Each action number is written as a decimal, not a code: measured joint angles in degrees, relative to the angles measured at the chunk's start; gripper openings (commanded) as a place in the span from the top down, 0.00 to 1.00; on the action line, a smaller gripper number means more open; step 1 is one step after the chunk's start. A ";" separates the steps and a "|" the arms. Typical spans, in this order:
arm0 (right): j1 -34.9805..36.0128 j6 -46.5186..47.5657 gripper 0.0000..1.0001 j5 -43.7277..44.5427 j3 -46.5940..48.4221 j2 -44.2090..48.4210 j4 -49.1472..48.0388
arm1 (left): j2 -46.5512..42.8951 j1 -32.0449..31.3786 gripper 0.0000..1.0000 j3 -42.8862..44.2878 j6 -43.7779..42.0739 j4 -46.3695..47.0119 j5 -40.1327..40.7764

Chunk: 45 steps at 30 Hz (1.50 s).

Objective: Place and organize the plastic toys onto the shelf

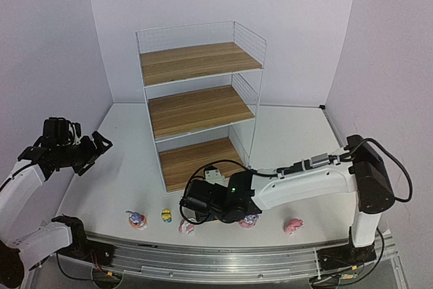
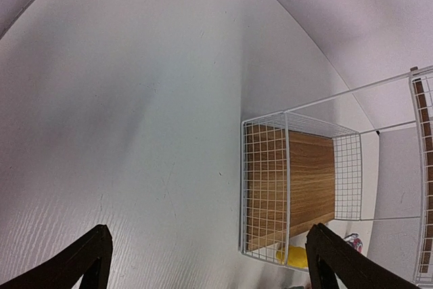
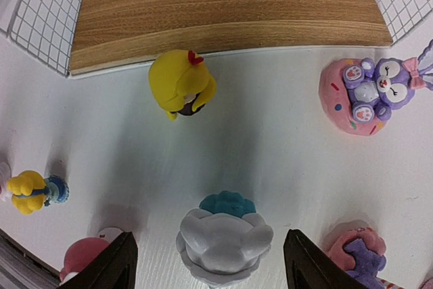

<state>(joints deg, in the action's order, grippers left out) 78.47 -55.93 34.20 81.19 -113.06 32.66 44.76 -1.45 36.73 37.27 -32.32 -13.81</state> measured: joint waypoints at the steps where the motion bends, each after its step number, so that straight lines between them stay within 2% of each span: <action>1: 0.09 -0.28 0.31 0.03 0.25 -0.64 -0.08 | -0.04 0.00 0.00 0.00 -0.01 0.00 -0.13; 10: 0.38 -4.35 0.32 0.93 -0.17 -1.60 -0.01 | -0.76 0.00 0.00 0.00 -0.01 0.04 -1.06; 32: 0.38 -7.07 0.41 2.33 -0.18 -4.50 -0.08 | 1.86 0.00 0.00 -0.09 -1.24 2.62 -2.59; 36: 0.38 -7.18 0.45 2.69 -0.18 -4.79 -0.09 | 1.92 0.00 0.00 -0.09 -1.32 2.85 -2.62; 45: 0.38 -7.30 0.60 3.39 -0.09 -5.11 -0.06 | 1.94 0.00 0.00 -0.10 -1.44 2.84 -2.75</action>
<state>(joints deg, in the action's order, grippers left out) 78.85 -63.23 37.59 81.10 -118.17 32.60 46.70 -1.45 36.63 35.83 -29.47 -16.56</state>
